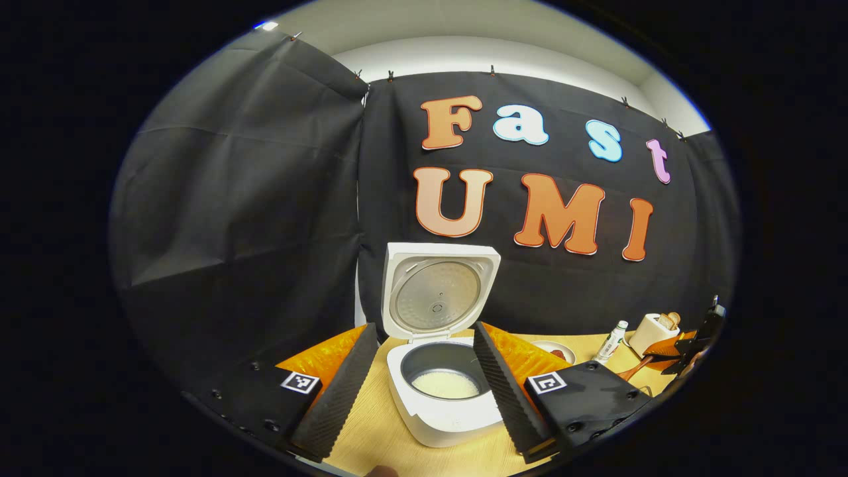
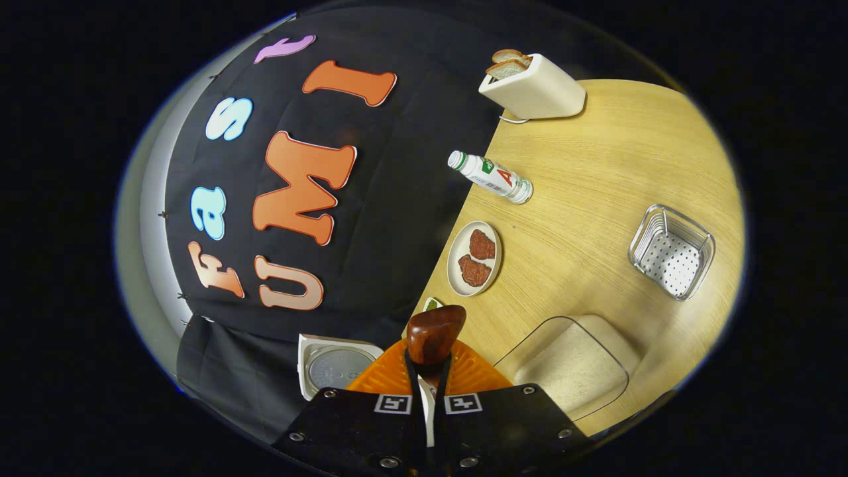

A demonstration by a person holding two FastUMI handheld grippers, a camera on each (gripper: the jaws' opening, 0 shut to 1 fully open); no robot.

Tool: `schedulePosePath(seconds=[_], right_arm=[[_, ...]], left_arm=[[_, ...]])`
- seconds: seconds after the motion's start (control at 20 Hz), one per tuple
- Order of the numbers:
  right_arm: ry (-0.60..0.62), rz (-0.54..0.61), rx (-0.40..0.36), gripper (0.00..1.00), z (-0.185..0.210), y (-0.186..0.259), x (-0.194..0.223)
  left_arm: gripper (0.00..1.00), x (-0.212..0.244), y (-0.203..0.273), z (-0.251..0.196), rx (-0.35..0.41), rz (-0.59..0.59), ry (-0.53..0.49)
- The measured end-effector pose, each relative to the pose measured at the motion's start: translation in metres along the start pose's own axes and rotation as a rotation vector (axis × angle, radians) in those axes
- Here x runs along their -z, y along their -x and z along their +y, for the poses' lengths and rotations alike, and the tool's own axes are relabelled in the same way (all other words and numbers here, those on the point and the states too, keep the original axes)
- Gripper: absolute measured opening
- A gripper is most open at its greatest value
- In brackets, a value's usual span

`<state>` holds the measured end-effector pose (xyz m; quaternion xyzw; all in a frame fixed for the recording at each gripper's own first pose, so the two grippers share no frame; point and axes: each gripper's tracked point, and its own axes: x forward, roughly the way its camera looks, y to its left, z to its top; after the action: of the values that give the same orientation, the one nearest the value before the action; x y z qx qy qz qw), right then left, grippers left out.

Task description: Close the left gripper, press the button to open the rice cooker; take a wooden spoon from the chopstick holder with the right hand, scoop a spoonful of rice and pour it into the rice cooker, then put the wooden spoon back into the chopstick holder.

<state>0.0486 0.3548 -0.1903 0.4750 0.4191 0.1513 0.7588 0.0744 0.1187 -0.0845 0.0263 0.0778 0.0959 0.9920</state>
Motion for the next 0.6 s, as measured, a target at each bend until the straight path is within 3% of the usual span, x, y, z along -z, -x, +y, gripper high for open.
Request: schedulePosePath(seconds=[0.6], right_arm=[[0.019, 0.025, -0.091, 0.04, 0.104, -0.05, 0.035]], left_arm=[[0.99, -0.014, 0.002, 0.01, 0.063, -0.01, -0.022]])
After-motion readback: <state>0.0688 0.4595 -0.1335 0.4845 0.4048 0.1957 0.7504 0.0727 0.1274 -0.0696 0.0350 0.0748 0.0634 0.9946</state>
